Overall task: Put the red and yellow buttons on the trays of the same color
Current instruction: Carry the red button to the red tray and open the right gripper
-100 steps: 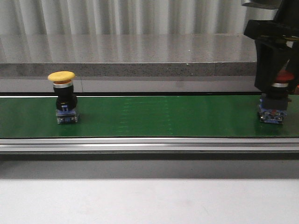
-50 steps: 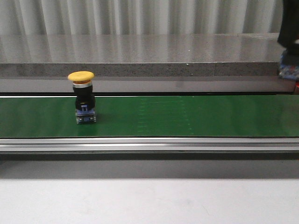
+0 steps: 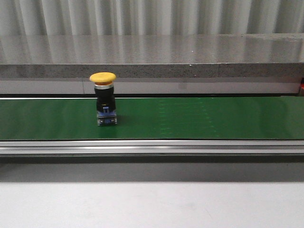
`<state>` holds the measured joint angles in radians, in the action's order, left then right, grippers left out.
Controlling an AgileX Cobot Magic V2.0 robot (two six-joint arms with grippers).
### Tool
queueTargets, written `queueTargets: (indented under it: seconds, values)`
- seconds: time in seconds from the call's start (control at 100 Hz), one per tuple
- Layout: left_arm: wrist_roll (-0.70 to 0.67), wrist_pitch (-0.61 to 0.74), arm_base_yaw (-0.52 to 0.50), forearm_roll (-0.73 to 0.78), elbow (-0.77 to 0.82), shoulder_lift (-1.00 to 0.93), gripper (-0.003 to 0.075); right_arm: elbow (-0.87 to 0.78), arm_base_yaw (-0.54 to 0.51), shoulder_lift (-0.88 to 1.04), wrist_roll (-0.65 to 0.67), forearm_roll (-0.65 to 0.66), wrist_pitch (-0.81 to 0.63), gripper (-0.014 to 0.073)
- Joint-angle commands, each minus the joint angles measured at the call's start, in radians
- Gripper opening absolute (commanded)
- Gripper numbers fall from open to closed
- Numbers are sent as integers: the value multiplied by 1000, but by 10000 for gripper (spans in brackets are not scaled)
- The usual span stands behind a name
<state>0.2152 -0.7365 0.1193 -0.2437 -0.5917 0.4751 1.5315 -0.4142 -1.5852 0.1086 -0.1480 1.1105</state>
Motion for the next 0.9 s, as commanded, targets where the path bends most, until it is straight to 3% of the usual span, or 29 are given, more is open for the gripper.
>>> queueTargets:
  seconds: [0.0, 0.32, 0.89]
  values:
    - [2, 65, 8, -24, -24, 4, -20, 33, -57, 12, 22, -2, -47, 99]
    - [2, 65, 8, -24, -24, 4, -20, 49, -126, -133, 124, -3, -203, 99]
    - [2, 65, 8, -24, -24, 4, -20, 316, -126, -461, 140, -15, -211, 99]
